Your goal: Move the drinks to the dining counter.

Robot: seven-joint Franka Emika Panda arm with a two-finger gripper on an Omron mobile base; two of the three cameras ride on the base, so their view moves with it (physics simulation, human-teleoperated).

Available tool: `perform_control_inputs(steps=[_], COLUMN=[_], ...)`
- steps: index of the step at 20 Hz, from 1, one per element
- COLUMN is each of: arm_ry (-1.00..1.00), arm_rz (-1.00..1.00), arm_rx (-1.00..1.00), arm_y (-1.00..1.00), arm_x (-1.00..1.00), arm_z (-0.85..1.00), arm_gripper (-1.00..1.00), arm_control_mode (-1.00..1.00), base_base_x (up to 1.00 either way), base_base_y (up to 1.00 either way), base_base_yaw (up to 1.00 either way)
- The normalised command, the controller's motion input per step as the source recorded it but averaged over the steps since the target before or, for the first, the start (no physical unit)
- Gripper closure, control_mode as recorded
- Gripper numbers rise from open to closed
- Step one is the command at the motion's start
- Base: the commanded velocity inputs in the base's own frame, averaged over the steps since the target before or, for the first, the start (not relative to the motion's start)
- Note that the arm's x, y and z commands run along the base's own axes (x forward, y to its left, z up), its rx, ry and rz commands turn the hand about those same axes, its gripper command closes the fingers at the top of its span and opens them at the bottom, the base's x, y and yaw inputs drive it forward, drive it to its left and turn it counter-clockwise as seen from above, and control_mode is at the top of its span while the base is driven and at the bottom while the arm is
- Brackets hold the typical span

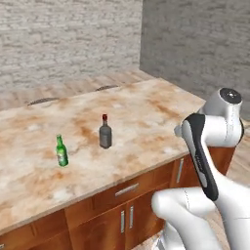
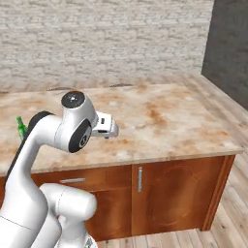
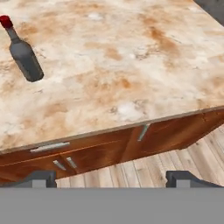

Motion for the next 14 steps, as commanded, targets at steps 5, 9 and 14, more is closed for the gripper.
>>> perform_control_inputs(steps=[5, 9, 14], arm_ry=[0.0, 0.0, 0.0], arm_rz=[0.0, 0.0, 0.0], arm_rx=[0.0, 0.0, 0.0], arm_y=[0.0, 0.0, 0.0], arm_x=[0.0, 0.0, 0.0], arm_z=[0.0, 0.0, 0.0], arm_gripper=[-1.0, -1.0, -1.0], arm_control_mode=[1.0, 1.0, 1.0], base_base_x=[0.07, 0.1, 0.14], base_base_y=[-0.59, -0.45, -0.41], base_base_yaw=[-0.81, -0.85, -0.84])
